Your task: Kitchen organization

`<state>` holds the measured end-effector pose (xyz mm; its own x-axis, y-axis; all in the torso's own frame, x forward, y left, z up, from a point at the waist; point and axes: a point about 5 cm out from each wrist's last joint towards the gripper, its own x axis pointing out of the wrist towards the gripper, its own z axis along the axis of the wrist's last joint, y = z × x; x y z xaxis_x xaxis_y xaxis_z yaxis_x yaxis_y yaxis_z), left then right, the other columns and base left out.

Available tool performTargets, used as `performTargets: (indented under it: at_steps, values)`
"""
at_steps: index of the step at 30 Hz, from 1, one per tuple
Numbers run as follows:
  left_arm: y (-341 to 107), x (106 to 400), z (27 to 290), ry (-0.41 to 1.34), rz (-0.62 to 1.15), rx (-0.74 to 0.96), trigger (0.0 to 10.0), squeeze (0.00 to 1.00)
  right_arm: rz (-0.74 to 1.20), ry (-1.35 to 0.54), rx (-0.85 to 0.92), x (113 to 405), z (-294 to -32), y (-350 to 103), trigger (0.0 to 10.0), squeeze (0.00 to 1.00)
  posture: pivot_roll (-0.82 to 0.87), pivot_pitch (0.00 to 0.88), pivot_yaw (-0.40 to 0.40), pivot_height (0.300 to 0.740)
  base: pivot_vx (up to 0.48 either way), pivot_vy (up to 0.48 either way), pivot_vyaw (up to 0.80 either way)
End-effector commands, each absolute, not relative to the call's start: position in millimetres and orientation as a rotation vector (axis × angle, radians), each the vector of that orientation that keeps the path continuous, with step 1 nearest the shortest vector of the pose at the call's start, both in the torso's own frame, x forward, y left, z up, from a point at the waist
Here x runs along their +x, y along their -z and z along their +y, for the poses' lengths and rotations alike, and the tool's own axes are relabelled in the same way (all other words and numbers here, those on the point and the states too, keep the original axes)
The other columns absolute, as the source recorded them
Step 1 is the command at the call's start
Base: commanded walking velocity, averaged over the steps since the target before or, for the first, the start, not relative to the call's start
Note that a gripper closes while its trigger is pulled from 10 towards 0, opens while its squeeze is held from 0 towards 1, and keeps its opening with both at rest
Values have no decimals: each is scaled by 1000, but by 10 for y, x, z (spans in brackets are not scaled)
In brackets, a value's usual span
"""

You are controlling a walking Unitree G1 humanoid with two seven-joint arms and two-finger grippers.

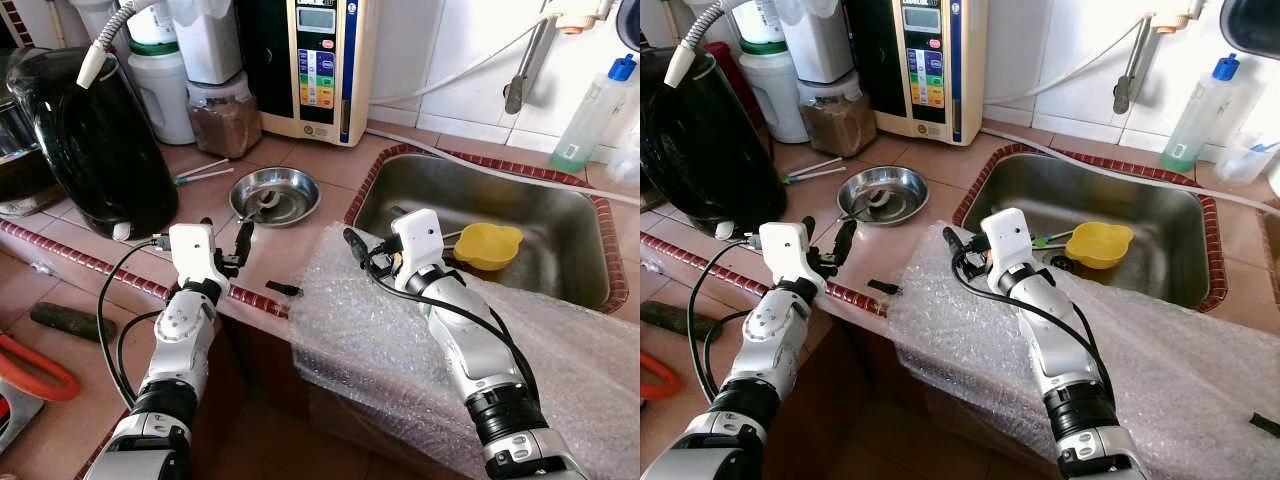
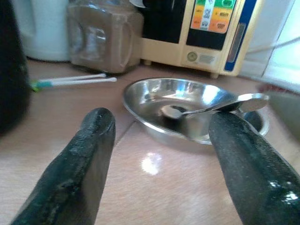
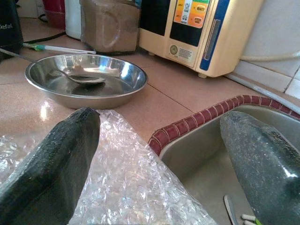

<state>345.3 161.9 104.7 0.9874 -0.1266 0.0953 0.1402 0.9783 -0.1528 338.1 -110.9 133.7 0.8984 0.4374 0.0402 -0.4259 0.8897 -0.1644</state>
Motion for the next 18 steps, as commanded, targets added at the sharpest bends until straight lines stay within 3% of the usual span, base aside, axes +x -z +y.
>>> performTargets:
  at_steps: [1, 18]
  values:
    - [-1161, 3504, 1597, 149, -106, -192, 10000, 1000, -79, -453, -157, 3387, -1094, -1356, 10000, 569, 31, 0, 47, 740, 0, 0, 0]
    - [-1253, 3541, 1527, 155, -64, -318, 10000, 1000, -74, -448, -153, 3385, -1091, -1340, 10000, 561, 33, 0, 51, 740, 0, 0, 0]
